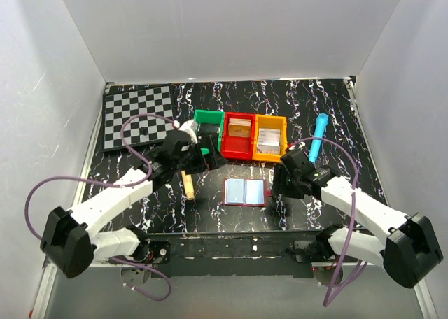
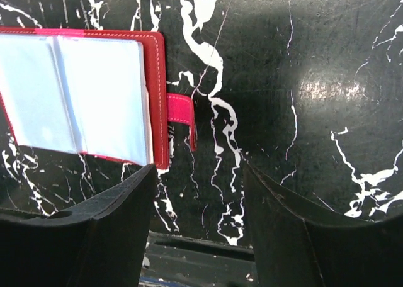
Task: Take the credit cards out of the card holder
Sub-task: Remove the credit card from the card holder.
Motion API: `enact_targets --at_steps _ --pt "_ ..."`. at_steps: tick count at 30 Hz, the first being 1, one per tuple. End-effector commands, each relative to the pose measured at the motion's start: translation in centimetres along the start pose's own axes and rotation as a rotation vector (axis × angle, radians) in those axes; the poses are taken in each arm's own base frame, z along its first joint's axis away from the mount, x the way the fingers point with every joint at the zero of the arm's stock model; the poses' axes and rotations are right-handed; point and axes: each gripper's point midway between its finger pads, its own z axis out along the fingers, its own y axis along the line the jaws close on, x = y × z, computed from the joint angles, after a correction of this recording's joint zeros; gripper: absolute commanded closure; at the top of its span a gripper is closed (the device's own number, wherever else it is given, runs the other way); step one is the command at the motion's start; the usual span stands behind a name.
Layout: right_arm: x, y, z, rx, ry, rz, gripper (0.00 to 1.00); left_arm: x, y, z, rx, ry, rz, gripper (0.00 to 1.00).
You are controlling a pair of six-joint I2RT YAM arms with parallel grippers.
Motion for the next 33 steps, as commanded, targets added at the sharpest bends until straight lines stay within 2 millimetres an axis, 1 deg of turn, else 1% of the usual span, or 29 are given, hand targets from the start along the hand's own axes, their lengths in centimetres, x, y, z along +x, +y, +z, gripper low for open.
enact_targets --at_steps 1,2,4,7,8,10,13,17,19,23,28,32,33 --pt "-1.3 0.5 1.2 -0.016 -0.031 0.041 0.37 0.4 -1.7 -2.2 0.206 -0.092 -0.08 0.02" --pt "-1.5 0.7 1.4 -0.024 -0.033 0.042 0.39 0.7 -2.1 -2.8 0.271 -0.121 -0.084 0.02" --pt "-1.7 0.9 1.7 -0.031 -0.024 0.041 0.42 1.0 -1.9 -3.2 0.281 -0.135 -0.078 0.02" --pt "-1.9 1.3 2.3 -0.031 0.004 0.03 0.5 1.8 -0.4 -2.2 0.164 -0.058 -0.054 0.02" --pt "-1.9 1.4 2.4 -0.033 0.013 0.028 0.52 2.1 -0.2 -1.9 0.153 -0.032 -0.048 0.02" --pt "-1.6 1.4 2.7 -0.032 0.031 0.023 0.56 2.6 -0.4 -1.6 0.161 -0.013 -0.054 0.02" --pt "-1.0 1.1 2.9 -0.03 0.047 0.026 0.57 3.3 -0.9 -1.1 0.178 0.0 -0.055 0.02" --pt "-1.2 1.0 2.9 -0.035 0.02 0.026 0.6 3.6 -1.9 -0.6 0.208 0.016 -0.038 0.02" --pt "-1.4 1.0 2.9 -0.039 0.021 0.02 0.63 3.7 -2.2 -0.5 0.216 0.019 -0.029 0.02" --pt "-1.3 1.3 3.0 -0.051 0.035 0.008 0.73 4.2 -2.7 0.0 0.218 0.044 -0.022 0.03" --pt "-1.1 1.3 2.8 -0.066 0.036 0.0 0.78 4.8 -2.7 0.7 0.204 0.071 -0.022 0.04" --pt "-1.0 1.4 2.4 -0.079 0.039 -0.01 0.99 5.0 -2.7 1.3 0.187 0.085 -0.02 0.04" --pt "-1.0 1.4 2.2 -0.081 0.036 -0.012 0.99 5.2 -2.5 1.6 0.178 0.095 -0.019 0.05"
